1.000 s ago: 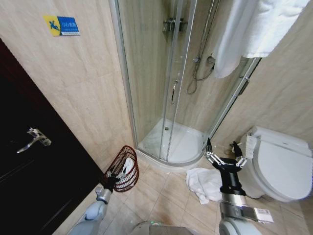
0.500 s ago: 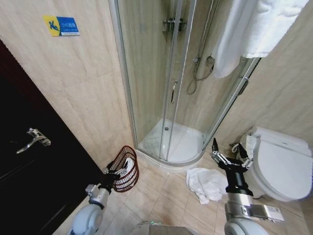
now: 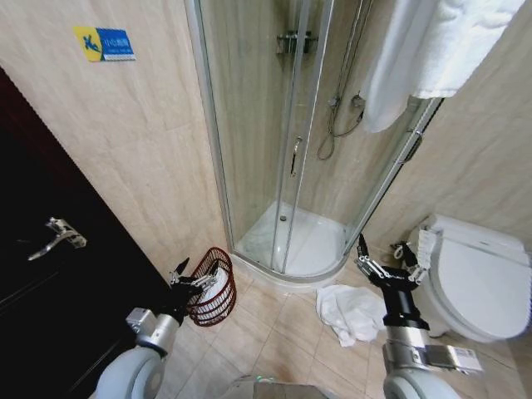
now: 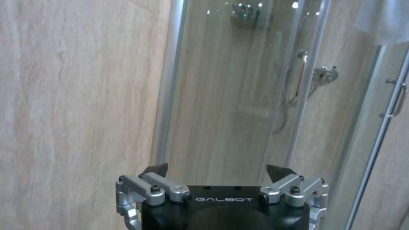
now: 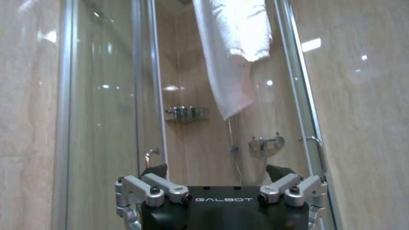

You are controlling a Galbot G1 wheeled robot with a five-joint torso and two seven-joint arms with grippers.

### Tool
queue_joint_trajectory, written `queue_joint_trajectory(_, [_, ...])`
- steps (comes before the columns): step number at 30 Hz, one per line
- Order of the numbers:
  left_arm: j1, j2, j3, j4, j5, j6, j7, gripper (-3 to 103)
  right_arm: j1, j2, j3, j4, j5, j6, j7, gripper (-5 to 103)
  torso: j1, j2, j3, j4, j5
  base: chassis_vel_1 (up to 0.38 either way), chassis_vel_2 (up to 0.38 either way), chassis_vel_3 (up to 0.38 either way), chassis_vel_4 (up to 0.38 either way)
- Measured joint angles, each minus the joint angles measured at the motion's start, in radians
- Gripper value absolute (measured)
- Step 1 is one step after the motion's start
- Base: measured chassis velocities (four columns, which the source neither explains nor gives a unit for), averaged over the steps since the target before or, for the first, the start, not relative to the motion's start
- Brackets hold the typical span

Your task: Discard the used towel into the hamper.

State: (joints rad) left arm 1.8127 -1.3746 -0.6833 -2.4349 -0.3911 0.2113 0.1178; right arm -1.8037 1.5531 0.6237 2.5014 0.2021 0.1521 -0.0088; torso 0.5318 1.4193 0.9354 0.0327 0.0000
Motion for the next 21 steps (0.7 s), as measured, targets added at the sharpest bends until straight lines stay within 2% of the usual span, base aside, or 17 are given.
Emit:
queue_joint_trajectory(9, [0.009,-0.031,0.027,-0.028,0.028,0.003,-0.012,100,0.003,-0.001,0.004,0.0,-0.003,0.015,-0.018,100,0.0,0.0,0.0,0.0,0.0001,0.0,0.0,0.0,0.0])
queue_joint_trajectory(11, [0.01,-0.085,0.043,-0.014,0.088,-0.019,0.014,100,0.004,0.004,0.003,0.0,-0.009,0.022,-0.024,100,0.0,0.0,0.0,-0.0001,0.0001,0.0,0.0,0.0,0.0])
queue_joint_trajectory(12, [0.01,-0.085,0.043,-0.014,0.088,-0.019,0.014,100,0.004,0.004,0.003,0.0,-0.009,0.022,-0.024,100,0.0,0.0,0.0,-0.0001,0.0001,0.0,0.0,0.0,0.0])
queue_joint_trajectory(15, [0.004,-0.169,0.055,-0.01,0.148,-0.035,0.038,100,0.003,0.012,-0.001,-0.001,-0.015,0.027,-0.024,100,0.0,0.0,0.0,0.0,0.0002,0.0,0.0,0.0,0.0])
queue_joint_trajectory(19, [0.006,-0.223,0.074,-0.01,0.196,-0.05,0.053,100,0.003,0.014,-0.003,-0.001,-0.016,0.027,-0.026,100,0.0,0.0,0.0,0.0,0.0002,0.0,0.0,0.0,0.0])
queue_joint_trajectory(21, [0.007,-0.229,0.076,-0.01,0.212,-0.056,0.058,100,0.002,0.013,-0.003,-0.001,-0.017,0.027,-0.029,100,0.0,0.0,0.0,0.0,0.0002,0.0,0.0,0.0,0.0])
